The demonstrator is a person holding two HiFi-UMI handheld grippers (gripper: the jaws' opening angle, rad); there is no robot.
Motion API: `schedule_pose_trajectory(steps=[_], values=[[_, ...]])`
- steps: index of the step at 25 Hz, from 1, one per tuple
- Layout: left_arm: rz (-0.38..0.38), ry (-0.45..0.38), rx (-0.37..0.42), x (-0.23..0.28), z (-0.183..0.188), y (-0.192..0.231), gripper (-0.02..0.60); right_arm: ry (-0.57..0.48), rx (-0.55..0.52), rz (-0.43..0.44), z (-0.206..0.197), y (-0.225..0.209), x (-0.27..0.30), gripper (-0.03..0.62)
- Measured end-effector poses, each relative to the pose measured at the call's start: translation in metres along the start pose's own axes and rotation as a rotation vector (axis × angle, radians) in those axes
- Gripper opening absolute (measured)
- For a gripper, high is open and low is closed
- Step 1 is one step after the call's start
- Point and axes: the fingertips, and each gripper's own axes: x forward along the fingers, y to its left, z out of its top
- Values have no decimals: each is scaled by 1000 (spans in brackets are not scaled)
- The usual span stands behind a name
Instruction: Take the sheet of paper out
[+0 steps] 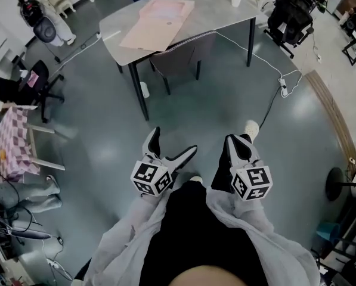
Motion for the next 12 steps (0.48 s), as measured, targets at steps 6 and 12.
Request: schedule_pose_trajectory(steps=[6,12], values=[[20,-11,-3,14,3,11,601,9,9,21,0,-7,18,8],[63,-15,-10,51,11,39,601,31,12,59,8,-31,63,8]])
